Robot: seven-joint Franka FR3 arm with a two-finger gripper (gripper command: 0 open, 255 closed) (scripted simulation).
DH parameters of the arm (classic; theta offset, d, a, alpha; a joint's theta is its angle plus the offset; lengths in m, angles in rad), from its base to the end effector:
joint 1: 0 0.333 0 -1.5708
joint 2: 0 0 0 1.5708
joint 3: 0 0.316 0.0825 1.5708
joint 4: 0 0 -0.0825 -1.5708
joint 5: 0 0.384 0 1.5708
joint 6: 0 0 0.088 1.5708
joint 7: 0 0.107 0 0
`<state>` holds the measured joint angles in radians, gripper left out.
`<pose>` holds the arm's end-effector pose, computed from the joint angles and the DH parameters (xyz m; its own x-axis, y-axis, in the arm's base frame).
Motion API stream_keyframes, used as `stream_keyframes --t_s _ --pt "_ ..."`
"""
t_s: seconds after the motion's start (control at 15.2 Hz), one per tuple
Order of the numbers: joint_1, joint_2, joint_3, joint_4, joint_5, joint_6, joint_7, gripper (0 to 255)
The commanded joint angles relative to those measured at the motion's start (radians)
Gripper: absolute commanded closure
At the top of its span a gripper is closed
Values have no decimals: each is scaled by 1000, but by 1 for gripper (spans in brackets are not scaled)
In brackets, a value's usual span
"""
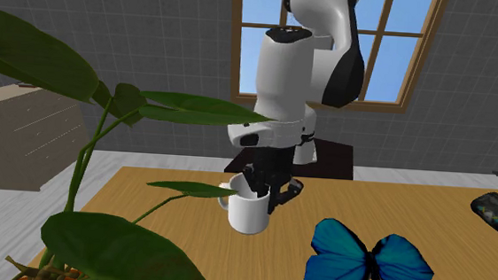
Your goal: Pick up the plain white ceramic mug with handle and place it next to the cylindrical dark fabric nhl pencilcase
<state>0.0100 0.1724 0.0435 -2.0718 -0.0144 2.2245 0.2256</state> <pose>0.5722 0.0297 0.3465 0.9864 -0.1631 -0.0182 -0.1630 -0.9866 0.0081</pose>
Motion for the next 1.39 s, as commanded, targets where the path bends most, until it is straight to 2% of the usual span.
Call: stream_keyframes --t_s 0.0,1.32 --pt "0 -14 1 10 1 -24 0 255" --pt "0 -113 1 163 7 -276 -5 255"
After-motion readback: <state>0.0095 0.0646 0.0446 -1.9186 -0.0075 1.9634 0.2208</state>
